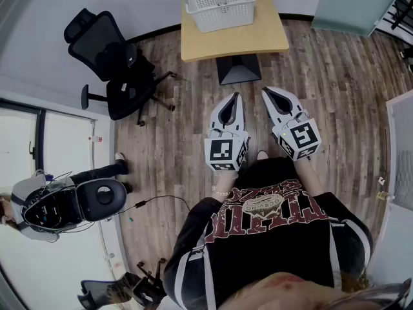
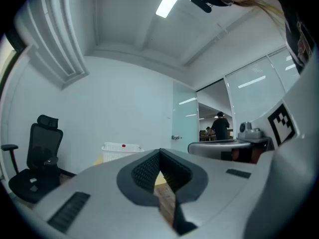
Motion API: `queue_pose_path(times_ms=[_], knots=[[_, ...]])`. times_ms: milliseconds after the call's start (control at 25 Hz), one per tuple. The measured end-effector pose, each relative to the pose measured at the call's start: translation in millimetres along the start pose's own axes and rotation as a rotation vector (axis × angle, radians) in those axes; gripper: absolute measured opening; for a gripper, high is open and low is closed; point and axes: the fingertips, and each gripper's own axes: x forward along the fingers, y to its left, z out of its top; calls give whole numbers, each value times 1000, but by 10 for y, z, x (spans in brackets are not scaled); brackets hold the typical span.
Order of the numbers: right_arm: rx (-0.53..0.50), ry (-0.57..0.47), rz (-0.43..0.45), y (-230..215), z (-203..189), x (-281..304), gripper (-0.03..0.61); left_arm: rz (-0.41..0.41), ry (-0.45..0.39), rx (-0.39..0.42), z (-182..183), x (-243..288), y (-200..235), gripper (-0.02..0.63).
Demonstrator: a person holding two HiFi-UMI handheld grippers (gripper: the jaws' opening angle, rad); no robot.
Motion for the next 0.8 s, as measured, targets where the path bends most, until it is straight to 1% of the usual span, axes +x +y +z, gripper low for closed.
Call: queue_pose_path(times_ms=[440,800], knots=[[23,-17,-5,-185,1,-46,17,9,9,-7,-31,113,-93,46],[27,-13,14,-347,-24,-141,17,25,20,-9,-69,231,-248,46]])
